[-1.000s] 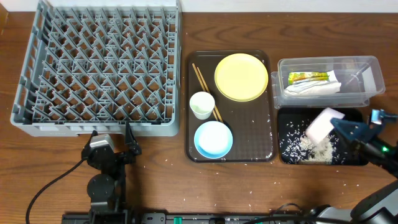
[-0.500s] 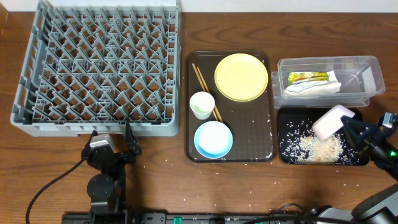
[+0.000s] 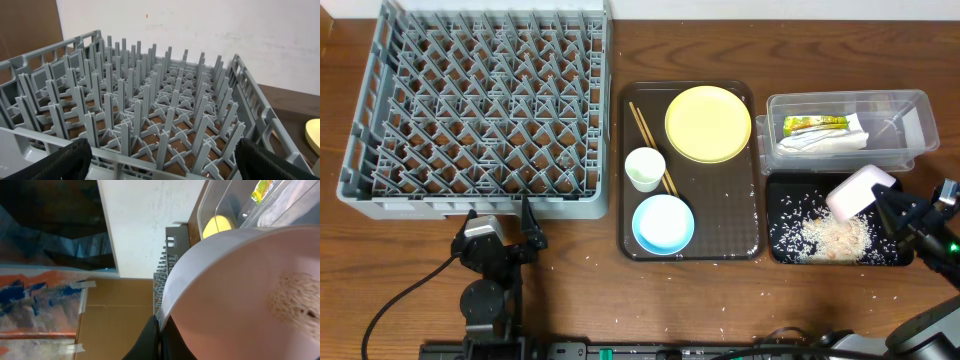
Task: Sort waste into correct bins and load items into the dishwasher
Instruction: 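Lift the pink bowl over the black tray and tip out the rice, then carry the emptied pink bowl back and set it on the brown tray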
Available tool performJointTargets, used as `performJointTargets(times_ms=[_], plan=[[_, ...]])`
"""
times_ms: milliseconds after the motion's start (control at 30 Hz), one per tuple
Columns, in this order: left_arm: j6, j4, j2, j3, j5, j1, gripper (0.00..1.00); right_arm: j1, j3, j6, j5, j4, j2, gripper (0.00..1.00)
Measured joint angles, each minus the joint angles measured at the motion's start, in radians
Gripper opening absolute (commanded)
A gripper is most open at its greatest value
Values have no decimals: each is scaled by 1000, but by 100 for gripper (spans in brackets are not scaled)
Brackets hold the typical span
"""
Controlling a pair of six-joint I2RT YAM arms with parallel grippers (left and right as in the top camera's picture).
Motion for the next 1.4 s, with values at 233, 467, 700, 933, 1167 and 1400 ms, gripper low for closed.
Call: performJointTargets(times_ms=[233,467,700,933,1167,1400], plan=[[0,0,0,0,0,0,92,0,0,0,8,-5,0,1],[0,0,0,0,0,0,92,-1,0,58,11,58,0,1],[0,0,0,0,0,0,92,-5,-1,109,55,85,0,1],[0,0,0,0,0,0,92,-27,-1,152,123,87,0,1],[0,0,0,0,0,0,92,-27,-1,156,135,95,0,1],[0,0,0,0,0,0,92,-18,-1,156,165,83,0,1]])
